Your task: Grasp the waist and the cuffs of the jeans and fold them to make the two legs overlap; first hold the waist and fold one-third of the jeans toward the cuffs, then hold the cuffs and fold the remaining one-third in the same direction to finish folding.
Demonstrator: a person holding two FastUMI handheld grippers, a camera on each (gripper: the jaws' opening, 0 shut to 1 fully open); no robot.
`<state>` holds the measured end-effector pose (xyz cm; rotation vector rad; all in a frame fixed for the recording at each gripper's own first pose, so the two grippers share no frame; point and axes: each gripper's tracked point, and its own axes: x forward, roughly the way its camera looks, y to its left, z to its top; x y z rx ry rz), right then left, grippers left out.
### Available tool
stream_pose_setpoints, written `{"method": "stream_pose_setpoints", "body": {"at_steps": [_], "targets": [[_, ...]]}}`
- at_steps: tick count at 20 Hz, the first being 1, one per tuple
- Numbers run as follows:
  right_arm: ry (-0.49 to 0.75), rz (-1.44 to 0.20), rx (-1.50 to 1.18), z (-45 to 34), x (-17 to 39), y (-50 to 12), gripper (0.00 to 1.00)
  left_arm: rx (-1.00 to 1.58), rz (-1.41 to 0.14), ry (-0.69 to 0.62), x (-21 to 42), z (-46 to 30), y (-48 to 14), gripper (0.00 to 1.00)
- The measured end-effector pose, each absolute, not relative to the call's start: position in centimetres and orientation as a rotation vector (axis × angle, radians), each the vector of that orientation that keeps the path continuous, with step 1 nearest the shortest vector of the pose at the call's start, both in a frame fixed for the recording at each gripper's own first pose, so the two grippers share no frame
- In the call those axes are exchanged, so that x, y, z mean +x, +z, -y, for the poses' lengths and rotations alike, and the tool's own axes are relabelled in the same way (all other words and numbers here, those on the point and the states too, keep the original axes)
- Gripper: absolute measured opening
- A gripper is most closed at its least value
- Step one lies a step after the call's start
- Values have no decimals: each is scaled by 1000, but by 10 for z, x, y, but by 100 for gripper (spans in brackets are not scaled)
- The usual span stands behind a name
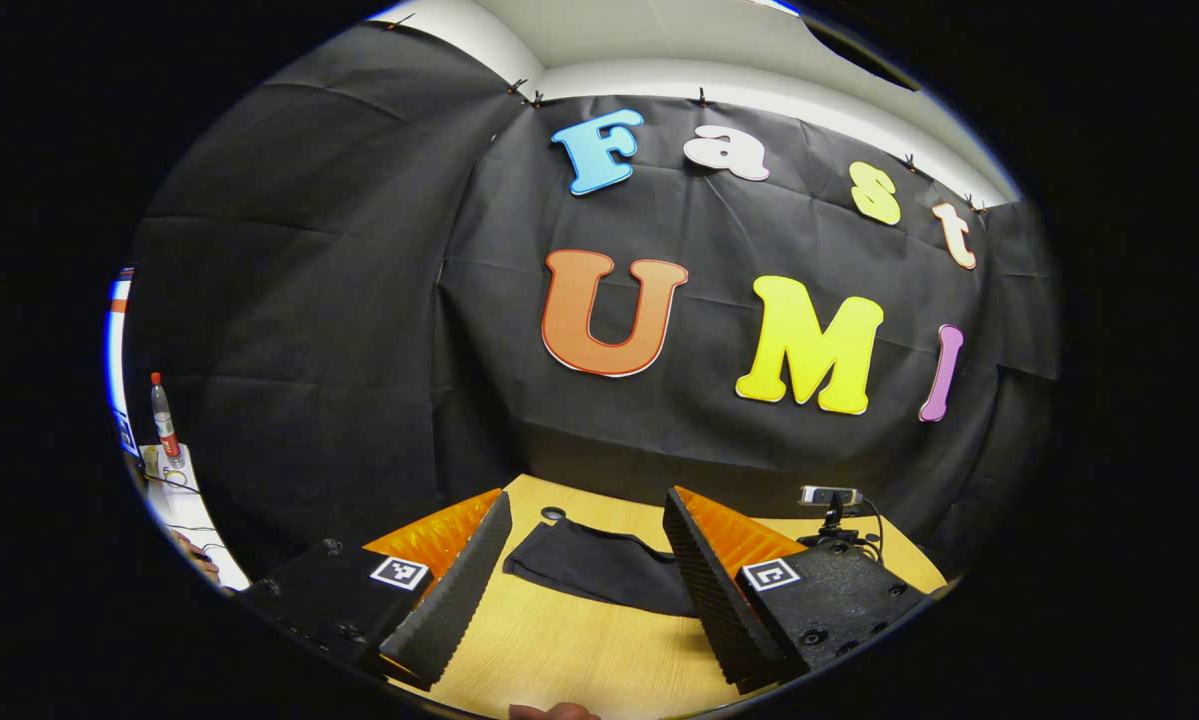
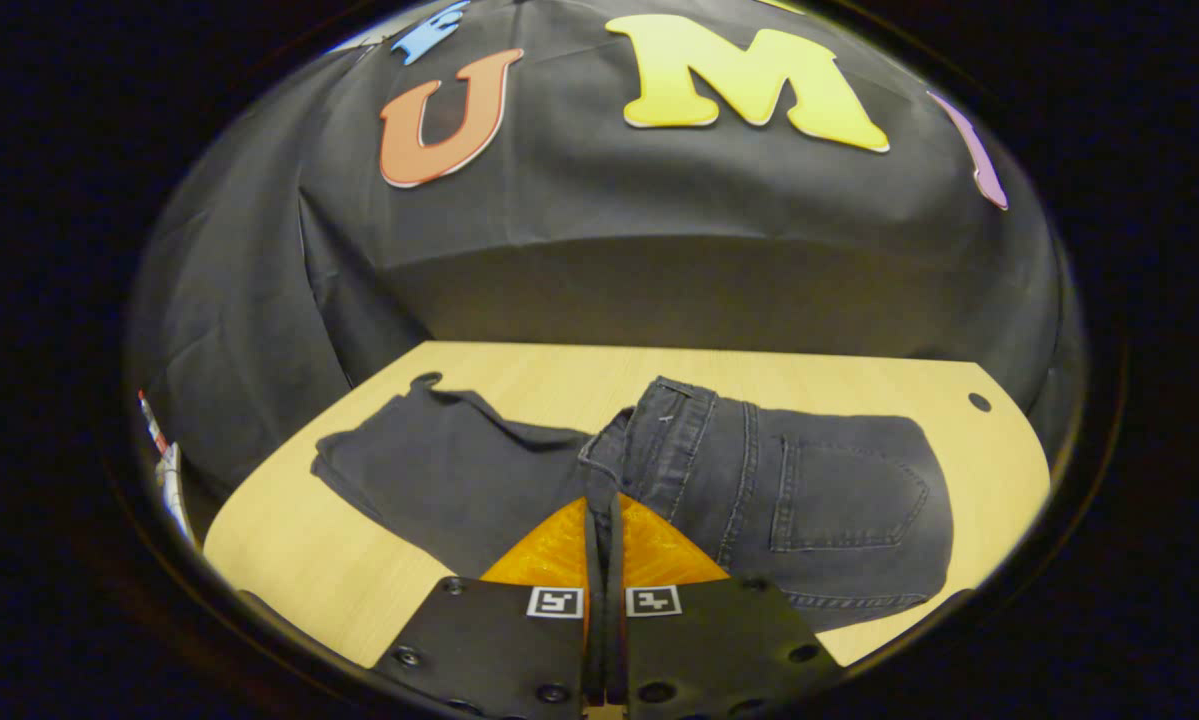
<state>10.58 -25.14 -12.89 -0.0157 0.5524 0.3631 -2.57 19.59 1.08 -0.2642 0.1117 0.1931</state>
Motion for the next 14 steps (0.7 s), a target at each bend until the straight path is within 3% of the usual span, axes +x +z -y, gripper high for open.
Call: {"method": "stream_pose_setpoints", "body": {"at_steps": [5, 7, 10, 14], "targets": [[376, -574, -49, 245, 111, -141, 1, -273, -113, 213, -26, -205, 11, 98], [465, -642, -33, 235, 99, -140, 11, -288, -113, 208, -22, -203, 8, 98], [514, -590, -87, 227, 96, -124, 98, -314, -120, 202, -16, -201, 4, 98], [524, -446, -66, 244, 108, -57, 100, -401, -139, 196, -6, -200, -11, 98]]}}
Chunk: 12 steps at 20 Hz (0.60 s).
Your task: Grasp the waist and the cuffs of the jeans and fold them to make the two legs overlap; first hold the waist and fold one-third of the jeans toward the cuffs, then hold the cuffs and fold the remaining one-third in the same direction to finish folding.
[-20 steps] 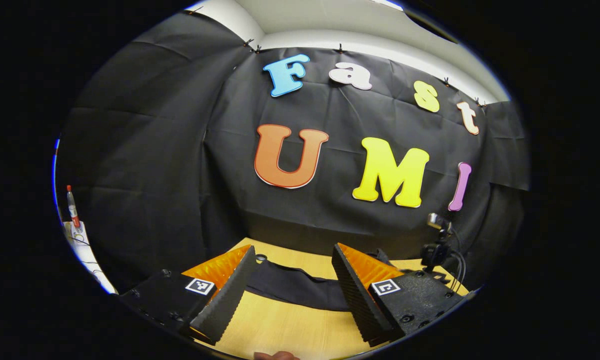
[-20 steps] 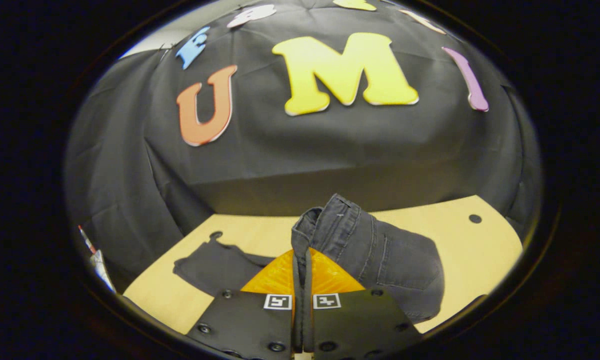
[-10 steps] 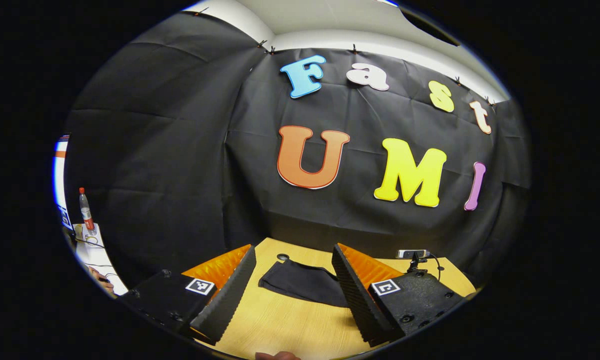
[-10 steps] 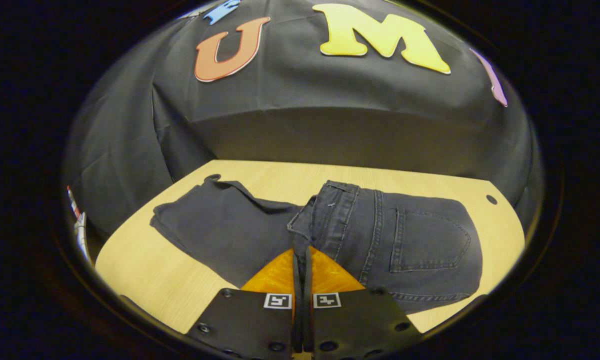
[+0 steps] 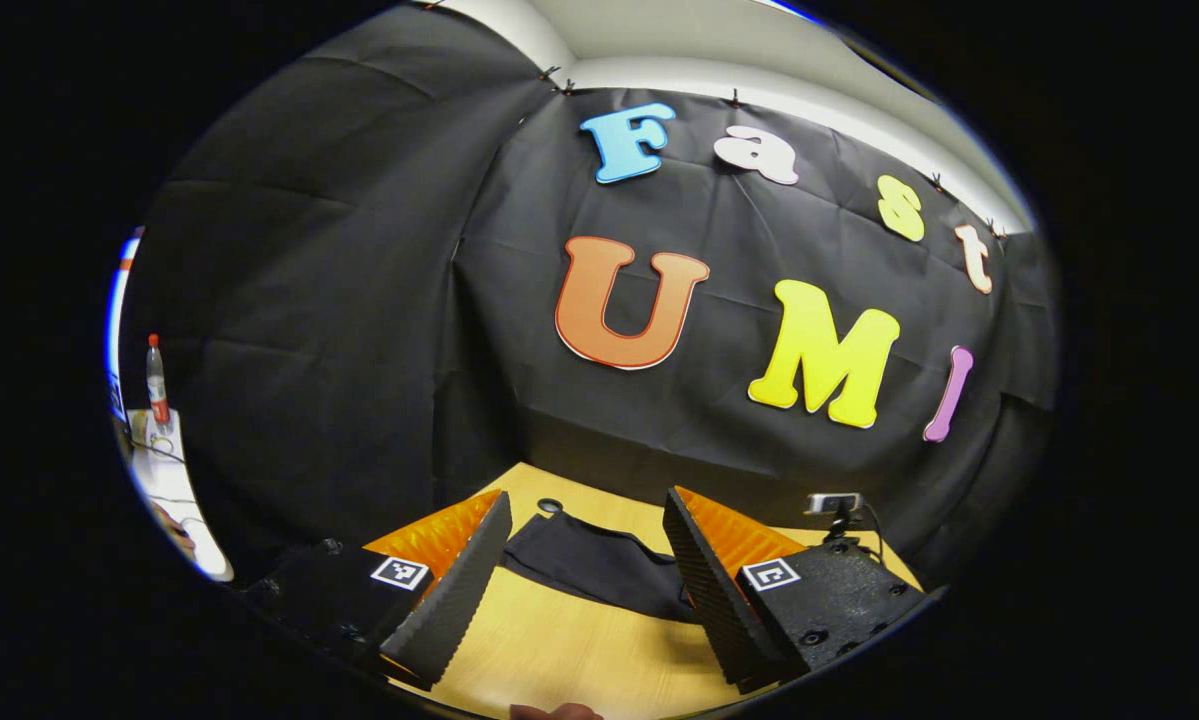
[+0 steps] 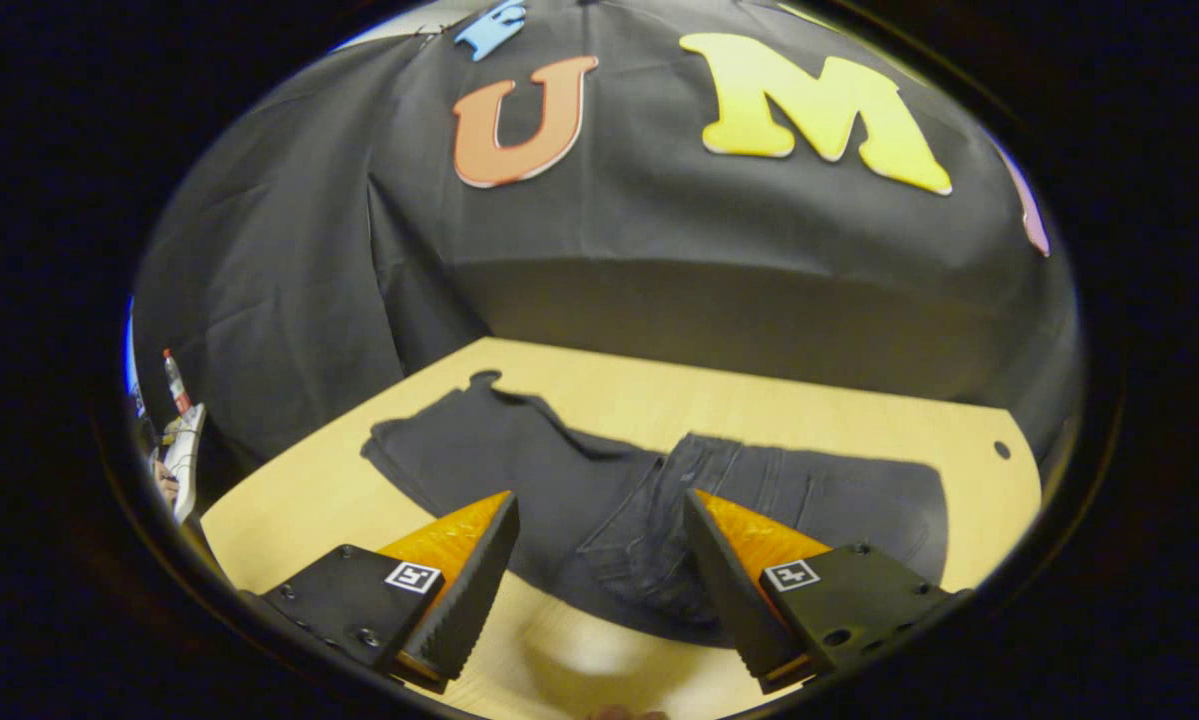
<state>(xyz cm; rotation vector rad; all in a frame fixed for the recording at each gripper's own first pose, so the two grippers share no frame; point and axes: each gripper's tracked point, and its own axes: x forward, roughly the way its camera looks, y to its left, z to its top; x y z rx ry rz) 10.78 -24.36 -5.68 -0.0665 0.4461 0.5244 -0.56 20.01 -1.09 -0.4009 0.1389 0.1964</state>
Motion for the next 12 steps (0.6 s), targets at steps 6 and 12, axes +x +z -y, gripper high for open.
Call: {"method": "stream_pose_setpoints", "body": {"at_steps": [6, 12], "targets": [[445, -204, -14, 318, 126, 76, 98, -779, -341, 252, 29, -200, -103, 98], [246, -61, 17, 449, 120, 166, 98, -1269, -568, 291, 56, -209, -206, 99]]}}
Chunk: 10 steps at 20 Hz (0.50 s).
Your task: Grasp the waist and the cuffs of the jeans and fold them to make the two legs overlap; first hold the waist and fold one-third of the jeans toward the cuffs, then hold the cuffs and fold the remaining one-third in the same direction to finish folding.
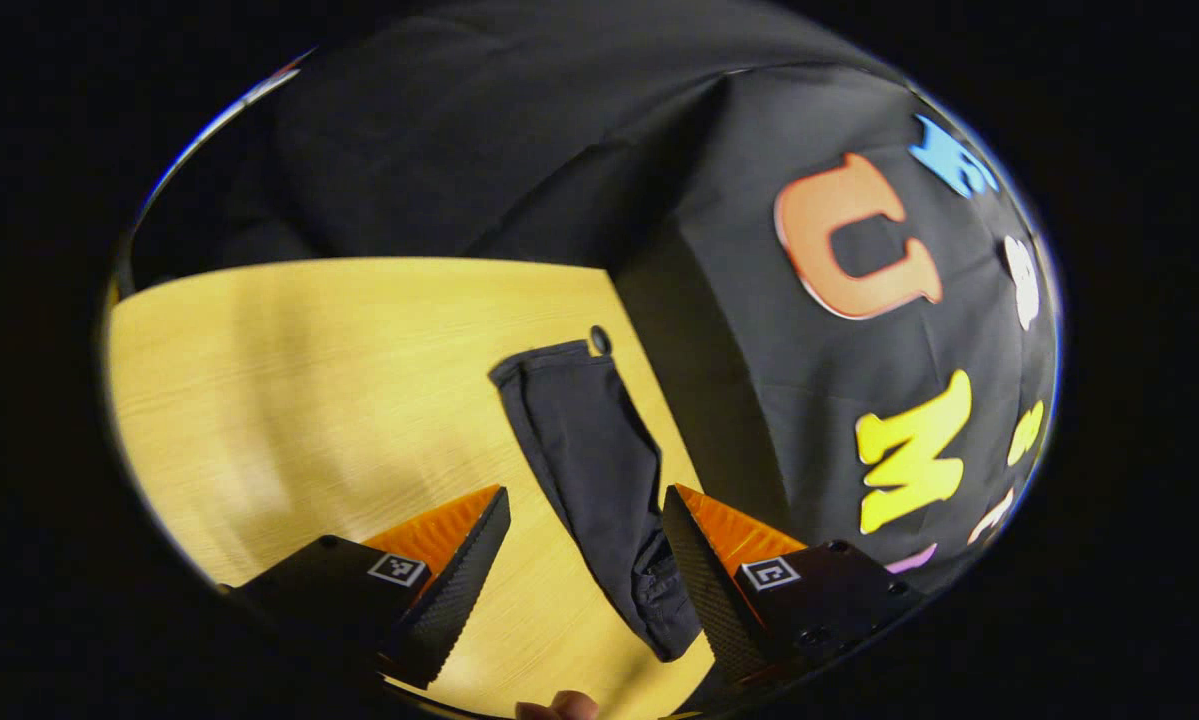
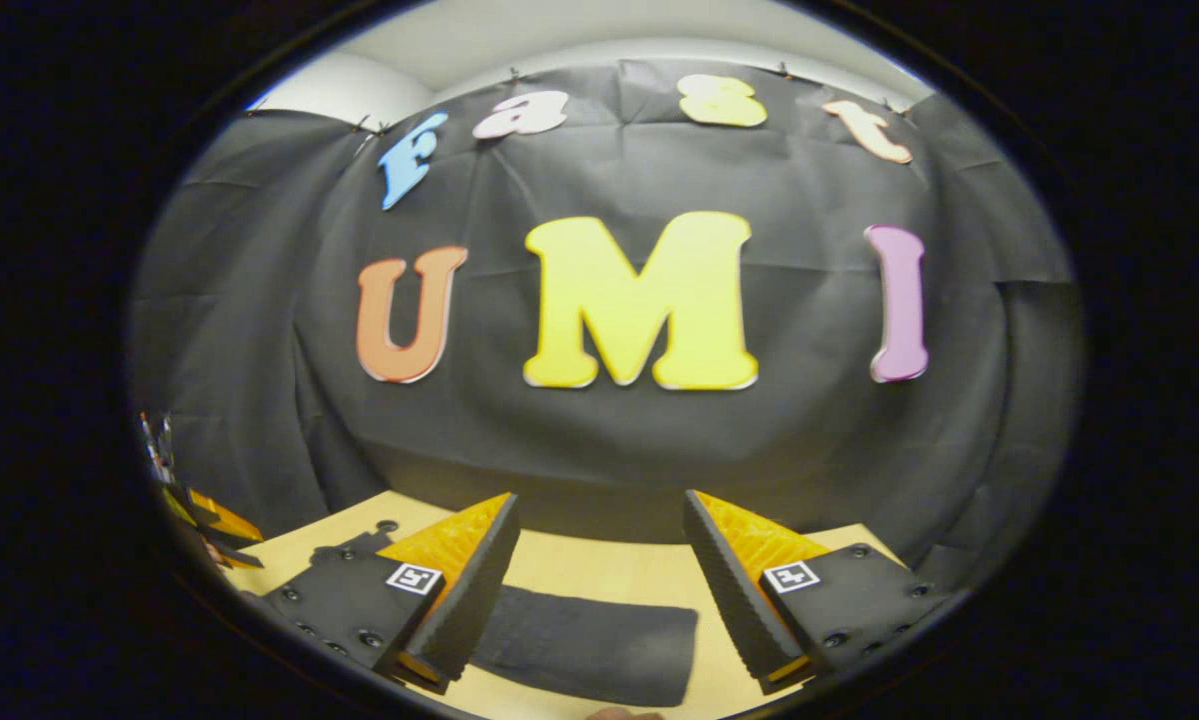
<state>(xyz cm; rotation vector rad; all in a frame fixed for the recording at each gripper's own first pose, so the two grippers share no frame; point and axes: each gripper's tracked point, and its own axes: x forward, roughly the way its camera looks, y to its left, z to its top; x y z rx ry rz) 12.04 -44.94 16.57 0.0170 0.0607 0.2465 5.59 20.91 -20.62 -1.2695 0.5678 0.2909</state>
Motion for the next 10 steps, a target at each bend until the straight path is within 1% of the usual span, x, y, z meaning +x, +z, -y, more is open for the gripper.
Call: {"method": "stream_pose_setpoints", "body": {"at_steps": [1, 4, 8, 10], "targets": [[209, -49, 20, 473, 117, 174, 98, -1296, -591, 282, 59, -209, -219, 99], [101, -23, 15, 532, 106, 192, 98, -1324, -673, 309, 83, -215, -255, 98], [-9, -16, -1, 585, 91, 200, 98, -1405, -693, 338, 115, -225, -276, 98], [-46, -17, 1, 600, 88, 201, 98, -1398, -716, 359, 123, -228, -290, 99]]}}
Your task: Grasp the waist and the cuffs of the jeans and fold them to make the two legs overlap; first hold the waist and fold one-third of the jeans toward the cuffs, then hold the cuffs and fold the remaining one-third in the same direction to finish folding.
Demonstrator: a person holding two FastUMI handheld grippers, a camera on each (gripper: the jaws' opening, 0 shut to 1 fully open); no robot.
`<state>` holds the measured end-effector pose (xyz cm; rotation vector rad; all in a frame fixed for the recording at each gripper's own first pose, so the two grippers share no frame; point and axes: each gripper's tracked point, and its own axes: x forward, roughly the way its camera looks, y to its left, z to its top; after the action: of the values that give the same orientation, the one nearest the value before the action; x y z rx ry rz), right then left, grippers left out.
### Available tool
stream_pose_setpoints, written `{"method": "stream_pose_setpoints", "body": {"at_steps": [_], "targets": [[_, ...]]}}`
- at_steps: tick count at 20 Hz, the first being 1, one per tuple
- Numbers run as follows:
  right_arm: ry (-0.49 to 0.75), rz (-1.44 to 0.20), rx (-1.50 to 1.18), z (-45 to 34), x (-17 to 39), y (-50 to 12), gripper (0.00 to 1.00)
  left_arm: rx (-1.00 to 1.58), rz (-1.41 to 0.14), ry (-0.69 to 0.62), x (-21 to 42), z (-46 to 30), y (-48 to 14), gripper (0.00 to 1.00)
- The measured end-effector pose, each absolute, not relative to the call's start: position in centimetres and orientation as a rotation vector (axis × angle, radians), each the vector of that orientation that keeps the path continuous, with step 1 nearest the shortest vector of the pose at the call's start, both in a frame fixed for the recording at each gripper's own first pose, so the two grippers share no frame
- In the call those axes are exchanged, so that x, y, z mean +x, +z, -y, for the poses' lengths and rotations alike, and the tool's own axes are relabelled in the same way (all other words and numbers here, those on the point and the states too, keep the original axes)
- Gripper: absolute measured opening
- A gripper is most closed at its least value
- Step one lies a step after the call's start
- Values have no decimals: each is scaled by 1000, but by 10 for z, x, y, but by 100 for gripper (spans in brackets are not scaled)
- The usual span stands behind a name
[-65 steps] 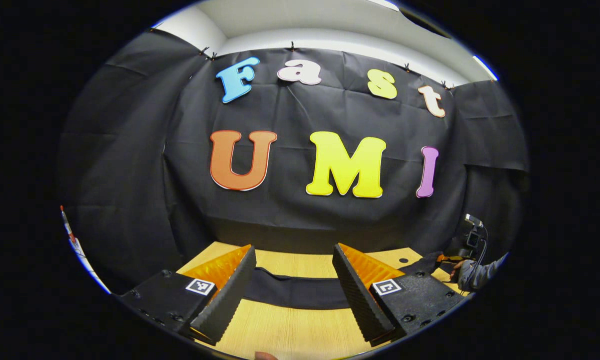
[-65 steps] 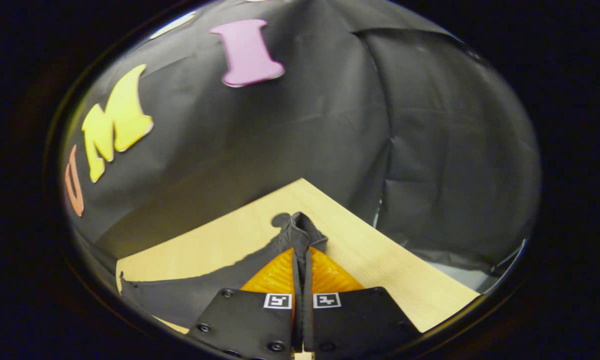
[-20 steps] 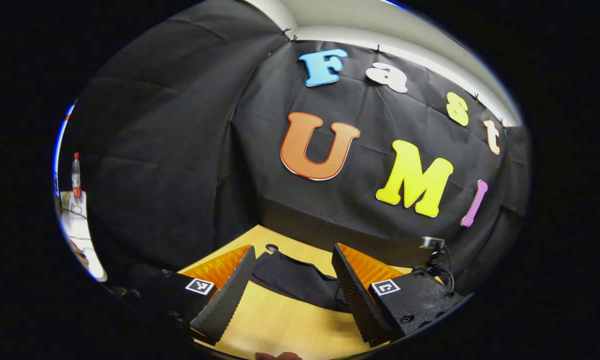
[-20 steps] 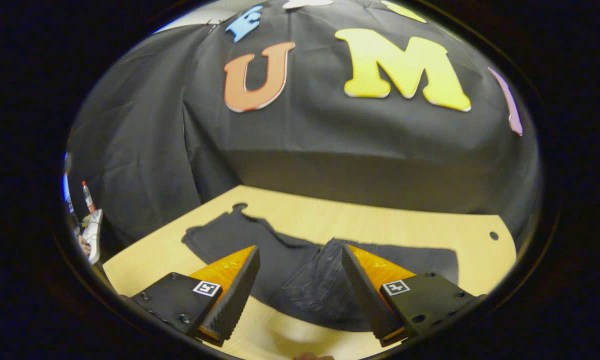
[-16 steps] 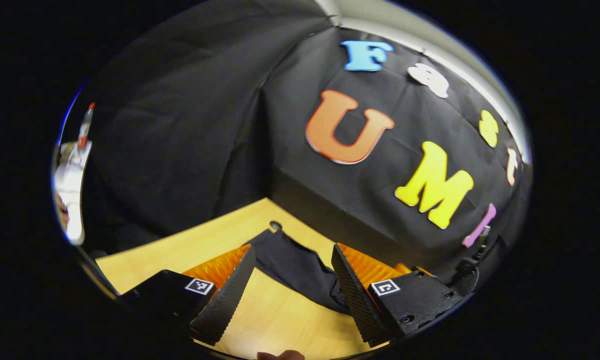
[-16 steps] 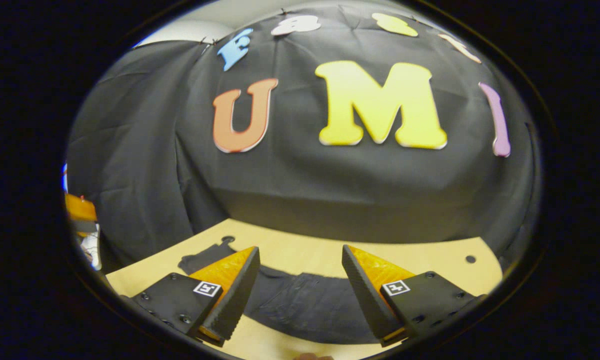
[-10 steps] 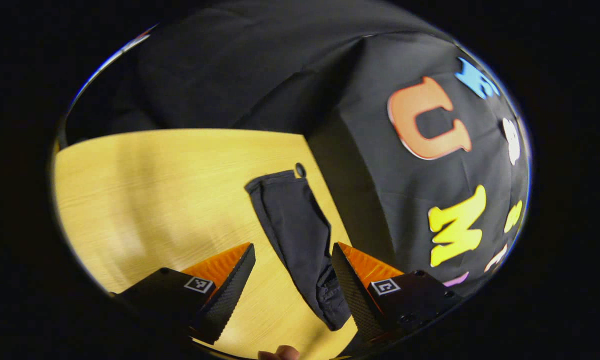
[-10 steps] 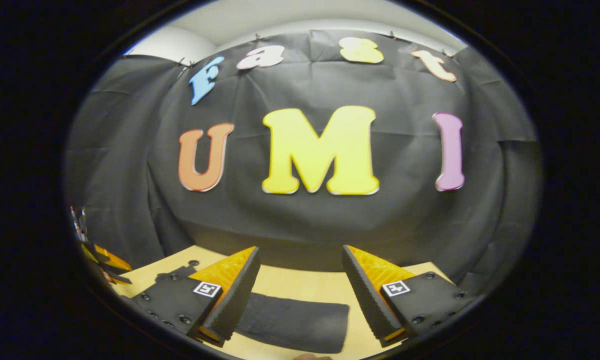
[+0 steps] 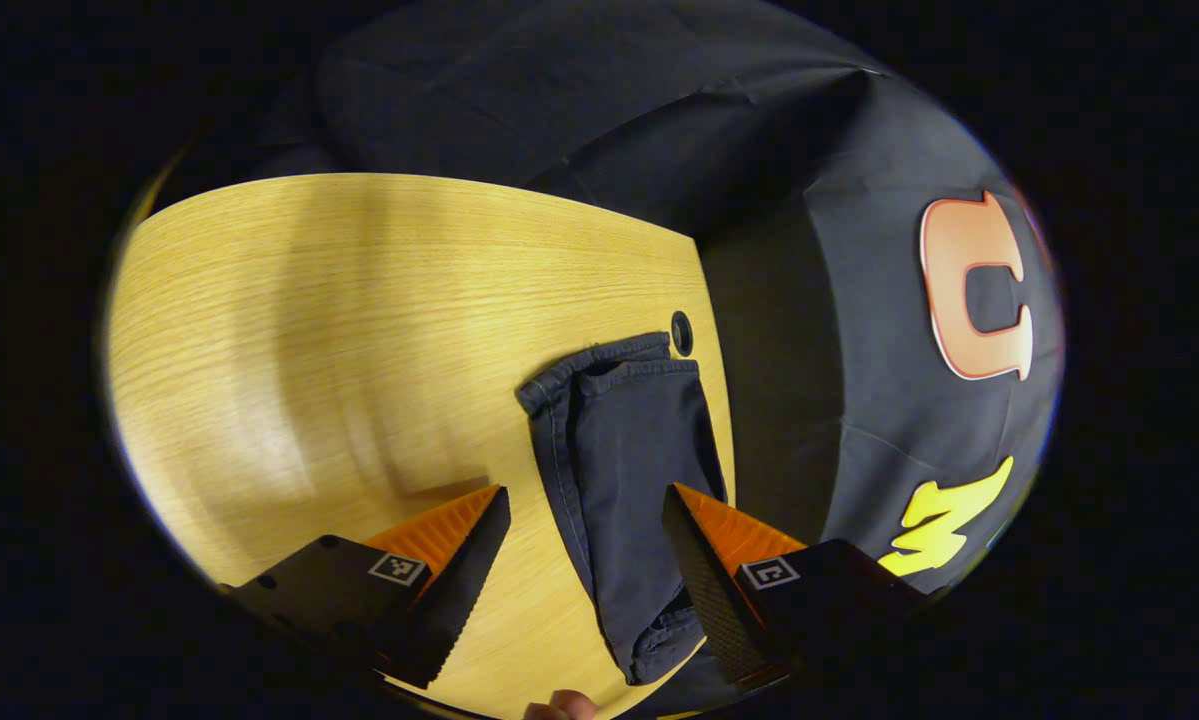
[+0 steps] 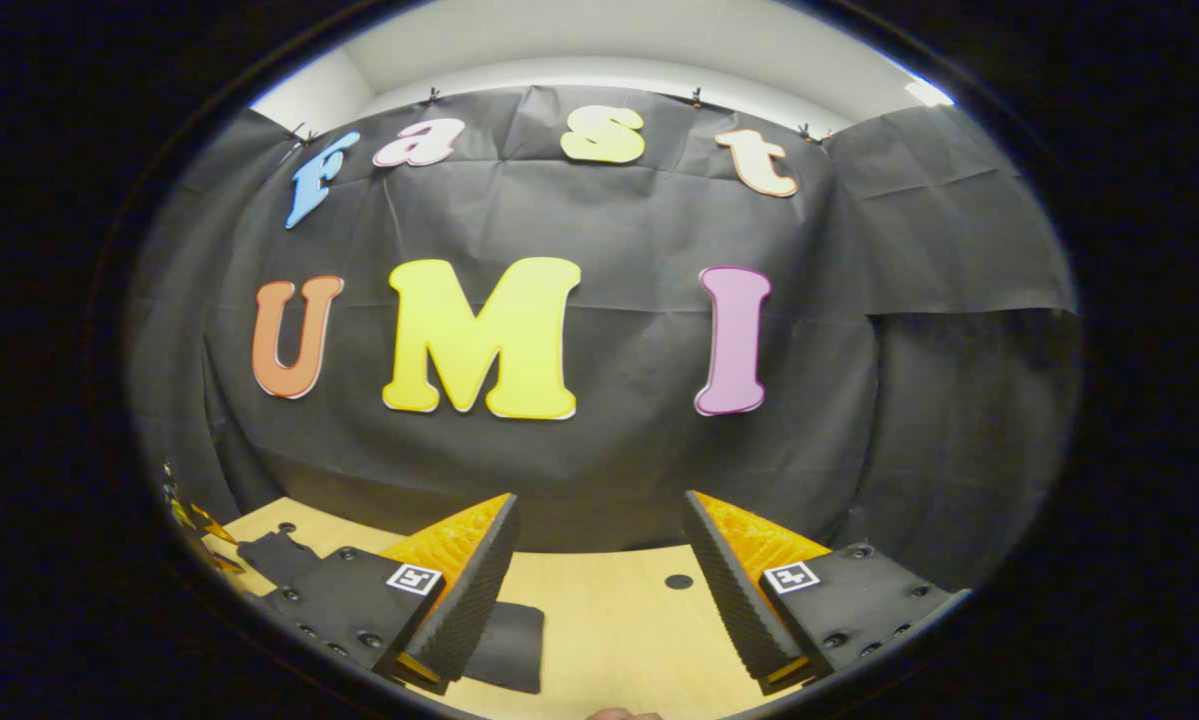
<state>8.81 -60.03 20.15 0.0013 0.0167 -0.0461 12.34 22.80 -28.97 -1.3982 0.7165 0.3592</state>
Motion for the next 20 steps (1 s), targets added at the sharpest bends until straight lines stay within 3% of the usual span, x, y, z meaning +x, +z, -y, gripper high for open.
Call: {"method": "stream_pose_setpoints", "body": {"at_steps": [2, 3, 6, 7, 13, 14, 17, 20], "targets": [[-76, -17, 7, 608, 86, 204, 98, -1416, -712, 342, 133, -228, -294, 100], [-89, -15, 7, 616, 86, 204, 98, -1450, -695, 342, 140, -232, -293, 95], [-97, -27, -3, 621, 85, 202, 100, -1543, -644, 320, 162, -234, -293, 100], [-97, -30, -10, 620, 86, 201, 100, -1564, -631, 304, 167, -236, -294, 95], [-104, -57, -25, 623, 88, 198, 100, -1574, -605, 192, 200, -227, -302, 93], [-108, -62, -20, 624, 88, 197, 100, -1585, -626, 200, 197, -228, -313, 89], [-110, -67, -33, 625, 87, 197, 99, -1719, -585, 246, 194, -232, -323, 21], [-118, -72, -33, 631, 86, 198, 99, -1705, -567, 244, 196, -231, -322, 10]]}}
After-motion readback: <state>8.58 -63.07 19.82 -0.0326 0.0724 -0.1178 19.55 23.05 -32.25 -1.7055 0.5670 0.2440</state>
